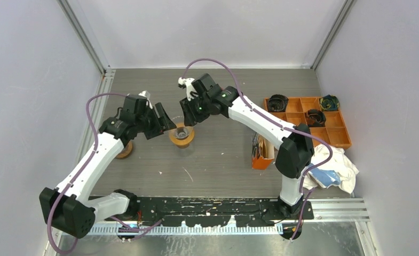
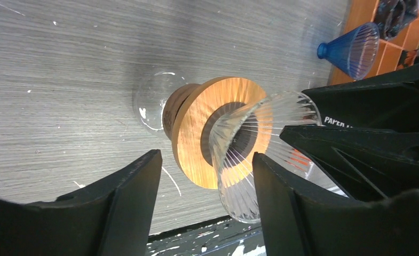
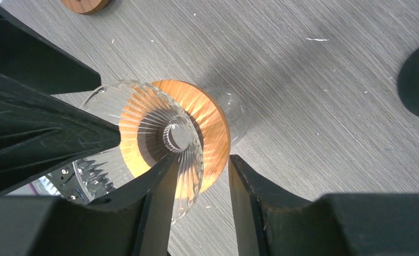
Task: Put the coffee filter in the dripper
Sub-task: Place the coffee dripper in the dripper holder, then pick up the coffee filter from the coffee filter holder.
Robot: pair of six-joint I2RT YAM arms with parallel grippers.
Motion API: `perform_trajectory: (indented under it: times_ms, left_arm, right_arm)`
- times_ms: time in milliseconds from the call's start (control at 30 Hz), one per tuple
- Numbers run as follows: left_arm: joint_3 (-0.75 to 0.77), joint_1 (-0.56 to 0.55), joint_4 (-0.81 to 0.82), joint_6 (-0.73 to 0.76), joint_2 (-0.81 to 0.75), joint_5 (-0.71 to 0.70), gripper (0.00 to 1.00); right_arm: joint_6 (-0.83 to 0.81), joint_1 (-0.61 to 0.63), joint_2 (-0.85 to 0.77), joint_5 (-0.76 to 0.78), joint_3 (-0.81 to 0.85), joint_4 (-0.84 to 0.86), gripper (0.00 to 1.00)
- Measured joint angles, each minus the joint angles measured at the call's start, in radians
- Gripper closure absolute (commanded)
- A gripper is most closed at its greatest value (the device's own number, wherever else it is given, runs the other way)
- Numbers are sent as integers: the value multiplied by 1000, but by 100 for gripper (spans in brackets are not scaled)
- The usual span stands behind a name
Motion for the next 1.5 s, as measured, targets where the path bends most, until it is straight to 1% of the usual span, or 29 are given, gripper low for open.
perform_trajectory:
  times_ms: [67,167,300,333,400,533,700,867,1067,1167,1300,1367,1400,1500]
  left_arm:
    - [10,0,-9,10,-18,-11,26]
    - [27,0,-25,33,-49,-30,20]
    - [36,0,-37,84,-101,-58,14]
    - [36,0,-39,97,-111,-63,13]
    - [36,0,-40,124,-138,-74,8]
    - [29,0,-41,179,-189,-87,1]
    - [0,0,-41,241,-253,-117,1]
    - [-11,0,-41,317,-304,-172,1]
    - [-48,0,-24,407,-373,-248,1]
    - [-90,0,2,443,-420,-284,1]
    - [-125,0,26,476,-466,-317,1]
    - [-129,0,39,490,-476,-329,1]
    - [-129,0,48,496,-480,-337,1]
    - [-129,0,77,514,-487,-355,1]
  right_arm:
    - [-2,0,-14,6,0,-10,49]
    - [-5,0,-53,23,-1,-17,44]
    - [-8,-2,-152,71,-31,-16,38]
    - [-8,-3,-183,88,-47,-15,36]
    - [-8,-8,-249,127,-87,-14,34]
    - [-5,-17,-360,209,-177,-19,30]
    - [15,-34,-459,313,-295,-40,27]
    - [53,-61,-545,387,-397,-76,26]
    - [103,-130,-653,438,-490,-126,26]
    - [121,-168,-690,462,-522,-152,29]
    - [143,-230,-718,478,-551,-183,35]
    - [153,-267,-726,484,-562,-198,39]
    - [156,-284,-728,486,-568,-205,43]
    - [170,-328,-735,492,-591,-225,48]
